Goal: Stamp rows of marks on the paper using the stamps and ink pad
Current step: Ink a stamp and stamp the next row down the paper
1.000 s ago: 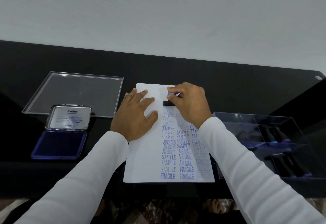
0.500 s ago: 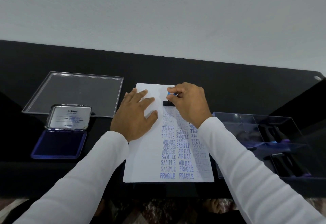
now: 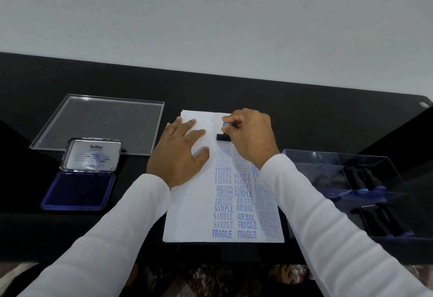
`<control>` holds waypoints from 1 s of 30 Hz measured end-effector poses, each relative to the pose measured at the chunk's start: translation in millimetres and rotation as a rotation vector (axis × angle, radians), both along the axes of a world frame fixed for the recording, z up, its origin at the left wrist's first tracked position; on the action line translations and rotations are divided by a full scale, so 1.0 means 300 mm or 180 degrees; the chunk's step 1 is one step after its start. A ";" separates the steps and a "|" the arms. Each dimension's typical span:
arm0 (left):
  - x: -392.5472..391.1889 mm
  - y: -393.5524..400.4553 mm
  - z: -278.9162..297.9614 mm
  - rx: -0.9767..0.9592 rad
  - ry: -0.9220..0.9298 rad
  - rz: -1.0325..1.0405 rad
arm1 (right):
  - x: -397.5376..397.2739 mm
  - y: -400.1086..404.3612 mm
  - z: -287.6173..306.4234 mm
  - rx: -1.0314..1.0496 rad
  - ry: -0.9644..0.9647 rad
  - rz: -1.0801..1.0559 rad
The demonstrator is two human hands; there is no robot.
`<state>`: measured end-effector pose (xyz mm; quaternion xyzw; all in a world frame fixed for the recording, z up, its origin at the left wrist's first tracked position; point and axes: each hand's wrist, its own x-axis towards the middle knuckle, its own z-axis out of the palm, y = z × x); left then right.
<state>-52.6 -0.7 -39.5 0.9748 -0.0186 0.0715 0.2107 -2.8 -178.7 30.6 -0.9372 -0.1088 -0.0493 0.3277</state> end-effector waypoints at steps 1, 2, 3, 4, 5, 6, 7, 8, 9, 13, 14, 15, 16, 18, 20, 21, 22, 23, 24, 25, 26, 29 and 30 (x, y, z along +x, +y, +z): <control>0.000 0.000 0.002 0.0003 0.0012 0.0009 | 0.002 0.000 -0.002 -0.0013 -0.0014 -0.0012; 0.001 -0.001 0.001 -0.0002 0.0023 0.0013 | 0.004 0.001 -0.004 -0.0036 -0.0031 -0.0018; 0.000 -0.002 0.002 -0.0010 0.0032 0.0011 | 0.005 0.000 -0.004 -0.0056 -0.0048 -0.0020; 0.000 -0.002 0.003 -0.0021 0.0041 0.0008 | 0.007 0.001 -0.003 -0.0063 -0.0059 -0.0018; 0.001 -0.003 0.004 -0.0027 0.0051 0.0005 | 0.008 0.002 -0.003 -0.0062 -0.0065 -0.0012; 0.001 -0.002 0.004 -0.0028 0.0060 0.0002 | 0.010 0.002 -0.004 -0.0069 -0.0078 0.0000; 0.002 -0.002 0.004 -0.0026 0.0063 0.0000 | 0.011 0.004 -0.005 -0.0092 -0.0094 0.0009; 0.001 -0.002 0.004 -0.0022 0.0062 0.0003 | 0.013 0.005 -0.006 -0.0128 -0.0106 0.0012; 0.000 -0.001 0.004 -0.0020 0.0056 0.0006 | 0.015 0.007 -0.006 -0.0160 -0.0113 0.0010; -0.001 -0.002 0.002 -0.0024 -0.0006 -0.0004 | 0.017 0.007 -0.006 -0.0153 -0.0159 0.0032; -0.001 -0.003 0.002 -0.0029 -0.0005 -0.0002 | 0.016 0.007 -0.006 -0.0146 -0.0163 0.0033; -0.001 -0.003 0.002 -0.0028 0.0002 0.0001 | 0.015 0.006 -0.006 -0.0146 -0.0165 0.0029; 0.000 -0.002 0.001 -0.0018 0.0010 0.0004 | 0.014 0.006 -0.006 -0.0147 -0.0163 0.0021; 0.002 0.000 -0.001 0.0006 0.0020 0.0010 | 0.014 0.007 -0.008 -0.0143 -0.0153 0.0009; 0.003 0.001 -0.003 0.0009 0.0028 0.0013 | 0.014 0.008 -0.007 -0.0132 -0.0151 0.0009; 0.003 0.000 -0.004 0.0009 0.0039 0.0013 | 0.013 0.009 -0.005 -0.0133 -0.0156 0.0014; 0.003 0.000 -0.004 0.0012 0.0051 0.0014 | 0.011 0.010 -0.004 -0.0131 -0.0154 0.0023; 0.003 0.000 -0.004 0.0017 0.0057 0.0013 | 0.009 0.010 -0.002 -0.0126 -0.0144 0.0035; 0.003 0.000 -0.005 0.0023 0.0055 0.0009 | 0.006 0.011 -0.001 -0.0122 -0.0121 0.0046; 0.002 0.000 -0.004 0.0023 0.0042 0.0002 | 0.004 0.011 0.000 -0.0132 -0.0099 0.0055; 0.002 0.001 -0.003 0.0016 0.0030 -0.0006 | 0.004 0.012 0.000 -0.0142 -0.0090 0.0062; -0.001 -0.003 0.003 0.0016 0.0035 0.0004 | 0.008 0.011 -0.005 -0.0177 -0.0102 0.0050; -0.001 -0.003 0.005 0.0015 0.0056 0.0011 | 0.011 0.012 -0.007 -0.0191 -0.0107 0.0043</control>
